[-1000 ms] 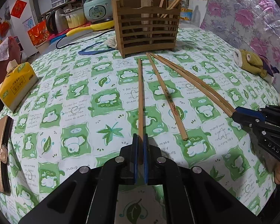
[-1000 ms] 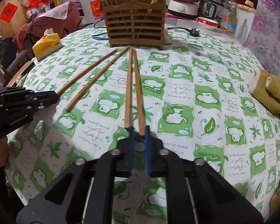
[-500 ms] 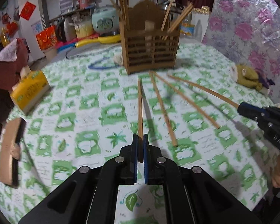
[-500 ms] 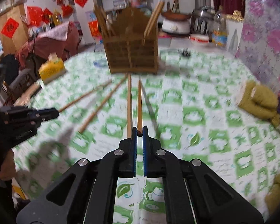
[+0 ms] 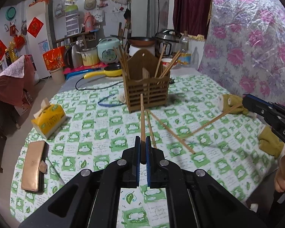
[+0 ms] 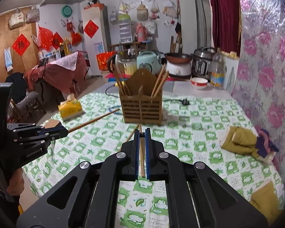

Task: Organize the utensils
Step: 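Lift both held chopsticks and lower them into the wooden holder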

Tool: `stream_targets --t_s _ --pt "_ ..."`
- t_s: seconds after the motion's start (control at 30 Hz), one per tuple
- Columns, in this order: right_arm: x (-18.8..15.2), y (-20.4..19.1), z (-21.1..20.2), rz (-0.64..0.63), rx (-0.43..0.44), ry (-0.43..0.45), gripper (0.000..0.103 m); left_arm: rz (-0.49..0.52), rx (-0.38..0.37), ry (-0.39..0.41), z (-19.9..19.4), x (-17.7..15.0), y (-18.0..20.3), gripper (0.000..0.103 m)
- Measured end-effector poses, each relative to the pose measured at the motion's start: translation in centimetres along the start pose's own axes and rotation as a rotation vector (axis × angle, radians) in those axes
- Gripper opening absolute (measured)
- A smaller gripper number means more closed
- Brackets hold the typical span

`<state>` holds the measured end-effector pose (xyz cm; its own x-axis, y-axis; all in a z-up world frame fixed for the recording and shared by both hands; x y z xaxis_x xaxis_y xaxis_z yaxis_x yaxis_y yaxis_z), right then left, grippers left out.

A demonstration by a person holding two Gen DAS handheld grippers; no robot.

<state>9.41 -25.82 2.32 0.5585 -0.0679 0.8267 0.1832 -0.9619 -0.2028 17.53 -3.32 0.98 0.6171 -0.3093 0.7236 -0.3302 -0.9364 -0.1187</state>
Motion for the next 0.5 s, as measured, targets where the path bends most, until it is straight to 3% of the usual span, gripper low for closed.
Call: stream_targets --t_s 0.37,0.5 --pt "3.5 -0.1 -1.4 -0.004 0.002 0.070 0.006 -0.016 -0.043 -0.045 -0.3 2.1 -0.6 0.006" --pt "4.7 -0.1 -1.1 -0.008 0.001 0.085 0.007 -0.020 -0.039 -0.032 -0.6 4.3 -0.8 0.006"
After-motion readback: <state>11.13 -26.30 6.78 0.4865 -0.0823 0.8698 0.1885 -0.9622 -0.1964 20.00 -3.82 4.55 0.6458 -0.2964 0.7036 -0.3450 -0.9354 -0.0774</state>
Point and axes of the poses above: each gripper's, at about its wrist camera, not at the fingertips, and z roughly the way its jaws point, y to its right, x to its top, the point moved 5 cm from there along z, roughly the way its jaws point, and after that the axes turned 12 degrees about x, right-handed, at the moved point
